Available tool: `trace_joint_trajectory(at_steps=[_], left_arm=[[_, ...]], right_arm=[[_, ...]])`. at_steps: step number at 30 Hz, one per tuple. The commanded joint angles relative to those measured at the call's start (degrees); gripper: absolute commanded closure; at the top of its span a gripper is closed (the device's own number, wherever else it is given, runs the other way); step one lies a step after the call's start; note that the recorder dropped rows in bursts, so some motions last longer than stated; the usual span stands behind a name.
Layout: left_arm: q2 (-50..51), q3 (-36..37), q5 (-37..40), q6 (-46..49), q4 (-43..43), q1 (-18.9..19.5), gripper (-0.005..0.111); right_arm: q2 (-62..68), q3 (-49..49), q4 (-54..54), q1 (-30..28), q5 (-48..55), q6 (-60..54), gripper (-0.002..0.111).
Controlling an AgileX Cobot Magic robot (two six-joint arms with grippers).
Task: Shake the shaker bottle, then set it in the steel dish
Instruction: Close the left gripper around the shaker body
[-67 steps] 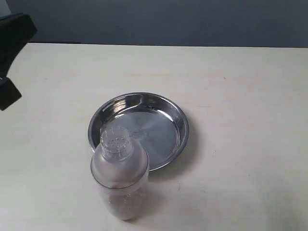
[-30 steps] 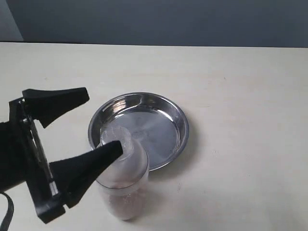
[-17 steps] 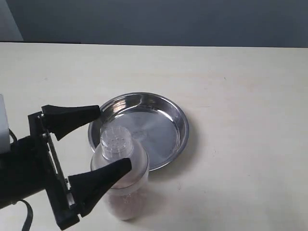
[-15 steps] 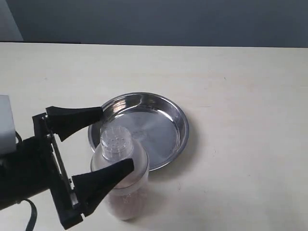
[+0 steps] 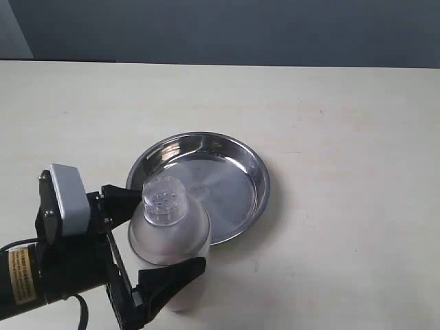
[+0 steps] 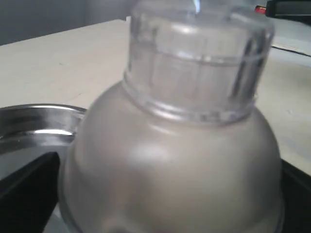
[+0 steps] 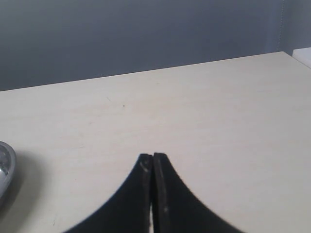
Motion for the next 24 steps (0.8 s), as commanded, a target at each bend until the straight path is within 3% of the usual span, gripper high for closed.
trace_joint_trajectory(at_steps=[1, 24], left_arm=[[3.1, 0.3, 0.0, 1.0, -0.4, -0.4, 0.002], [10.9, -4.9, 0.0, 0.8, 0.7, -0.4, 0.002]], right_arm=[[-0.3, 0.1, 0.0, -0.2, -0.6, -0.1, 0.109], [-0.3, 0.1, 0.0, -0.2, -0.6, -0.1, 0.109]])
